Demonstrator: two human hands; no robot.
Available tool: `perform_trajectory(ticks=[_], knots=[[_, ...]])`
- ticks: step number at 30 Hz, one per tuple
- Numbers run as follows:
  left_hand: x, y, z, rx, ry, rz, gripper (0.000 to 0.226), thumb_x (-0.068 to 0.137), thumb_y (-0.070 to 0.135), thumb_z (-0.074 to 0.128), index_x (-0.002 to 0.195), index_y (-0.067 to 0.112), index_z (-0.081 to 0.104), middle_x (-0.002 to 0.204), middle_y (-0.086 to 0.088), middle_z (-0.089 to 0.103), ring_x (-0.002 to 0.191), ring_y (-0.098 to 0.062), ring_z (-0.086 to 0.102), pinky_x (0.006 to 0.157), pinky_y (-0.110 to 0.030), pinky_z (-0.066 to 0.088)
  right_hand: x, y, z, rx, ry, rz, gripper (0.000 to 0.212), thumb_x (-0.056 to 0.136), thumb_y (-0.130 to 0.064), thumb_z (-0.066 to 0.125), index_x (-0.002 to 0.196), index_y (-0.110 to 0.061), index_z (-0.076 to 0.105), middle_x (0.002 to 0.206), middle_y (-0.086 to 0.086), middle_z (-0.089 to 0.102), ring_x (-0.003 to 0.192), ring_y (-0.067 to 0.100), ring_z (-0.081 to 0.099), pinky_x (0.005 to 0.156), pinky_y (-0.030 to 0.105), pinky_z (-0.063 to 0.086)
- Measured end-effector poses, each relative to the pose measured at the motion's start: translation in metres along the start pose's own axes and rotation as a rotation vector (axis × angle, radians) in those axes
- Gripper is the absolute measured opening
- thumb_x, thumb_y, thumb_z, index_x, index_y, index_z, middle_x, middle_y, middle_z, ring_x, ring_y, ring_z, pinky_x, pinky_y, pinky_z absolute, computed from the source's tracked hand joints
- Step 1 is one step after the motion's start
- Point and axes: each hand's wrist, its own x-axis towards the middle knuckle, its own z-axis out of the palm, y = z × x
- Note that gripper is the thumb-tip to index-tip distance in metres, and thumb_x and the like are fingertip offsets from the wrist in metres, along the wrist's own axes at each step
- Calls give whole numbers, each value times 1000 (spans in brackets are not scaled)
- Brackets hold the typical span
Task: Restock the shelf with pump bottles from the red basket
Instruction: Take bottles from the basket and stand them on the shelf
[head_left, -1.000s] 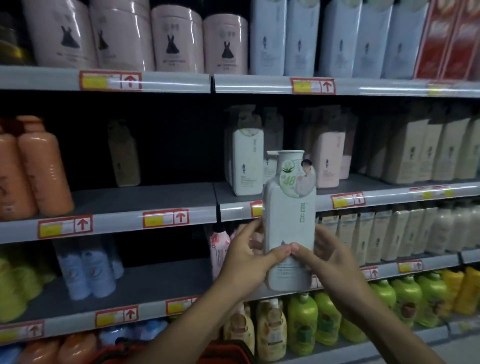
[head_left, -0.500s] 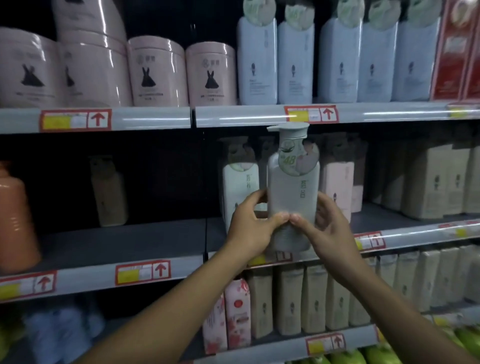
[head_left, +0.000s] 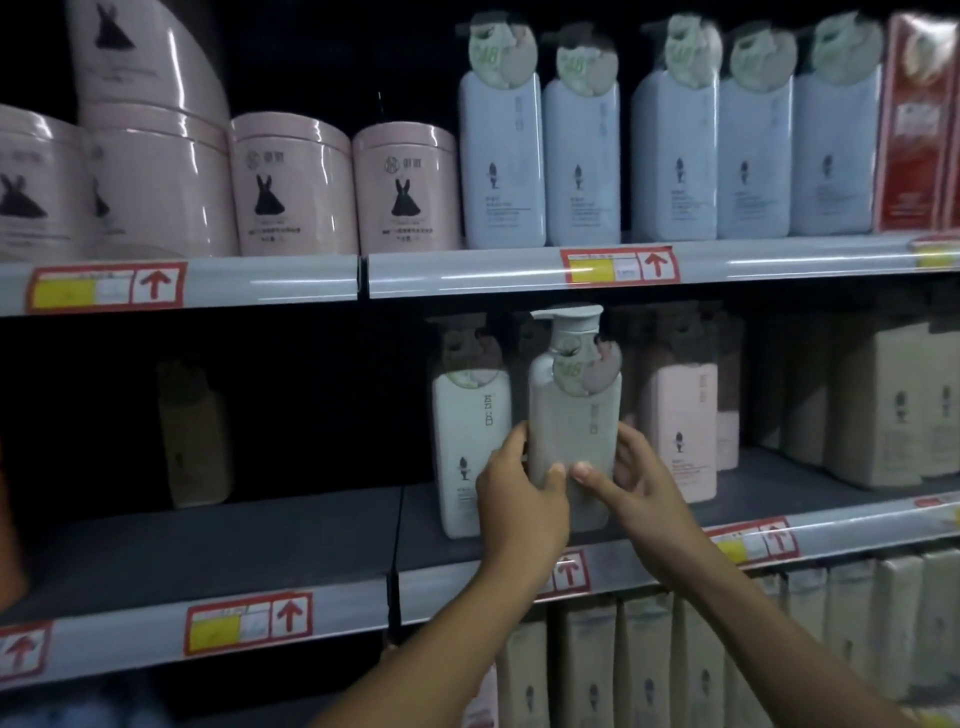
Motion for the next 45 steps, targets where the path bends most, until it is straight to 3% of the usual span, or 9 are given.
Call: perform_trajectory(ticks=[4, 8, 11, 14, 18, 26, 29, 33, 45], knots=[[0, -9, 10, 110, 14, -32, 60, 85, 38, 56, 143, 29, 48, 137, 7, 63, 126, -13, 61, 106, -40, 52, 14, 5, -2, 7, -35, 30, 47, 94, -8, 70, 138, -17, 57, 128, -2, 73, 116, 12, 71, 94, 26, 58], [-12, 3, 7, 192, 67, 10, 54, 96, 17, 57, 149, 18, 47, 132, 4, 52, 122, -15, 57, 109, -35, 48, 20, 6, -5, -8, -77, 83, 45, 95, -12, 70, 138, -18, 59, 127, -2, 73, 113, 9, 72, 88, 22, 59], [-17, 2, 6, 209, 67, 39, 52, 98, 14, 57, 149, 16, 47, 118, 4, 45, 107, -17, 59, 99, -35, 54, 21, 3, -7, -64, -88, 100, 44, 95, -15, 71, 137, -20, 60, 125, -2, 74, 106, 5, 73, 81, 19, 59], [-18, 3, 3, 216, 53, 23, 52, 98, 17, 58, 149, 17, 47, 117, 4, 51, 107, -15, 61, 95, -34, 57, 17, 0, -3, -211, 20, 101, 40, 90, -21, 78, 127, -24, 63, 108, -3, 73, 85, 2, 74, 66, 13, 56], [-21, 1, 0, 220, 32, 30, 49, 98, 15, 58, 146, 18, 50, 121, 6, 53, 114, -14, 61, 98, -35, 56, 10, 14, 5, -442, 129, 51, 53, 78, -23, 89, 126, -15, 67, 107, -1, 75, 92, 10, 71, 77, 26, 59], [-43, -8, -3, 235, -23, -22, 44, 94, 10, 53, 127, 38, 49, 122, 12, 56, 109, -11, 60, 93, -36, 56, 14, 16, 17, -523, 174, 49, 39, 81, -19, 86, 116, -10, 73, 93, -10, 69, 79, -12, 60, 63, 0, 46], [-42, -9, -19, 181, 2, -12, 36, 95, 9, 56, 120, 35, 53, 113, 9, 61, 98, -10, 65, 84, -23, 58, 7, 16, 20, -500, 207, 72, 51, 85, -27, 83, 129, -10, 64, 112, -1, 72, 99, 8, 69, 77, 7, 49], [-39, -5, -54, 137, 22, 22, 37, 96, 14, 61, 127, 32, 52, 114, 10, 59, 100, -7, 62, 77, -13, 52, -22, -1, 39, -526, 435, -45, 62, 93, -43, 70, 145, -14, 52, 138, 3, 60, 126, 19, 58, 103, 36, 49], [-66, -3, -166, 61, 122, 23, 30, 96, 21, 65, 124, 24, 58, 105, 10, 65, 88, 1, 63, 67, -5, 48, -111, -60, 145, -583, 84, -164, 52, 97, -39, 66, 144, -23, 53, 132, -7, 58, 121, 7, 55, 101, 28, 47]])
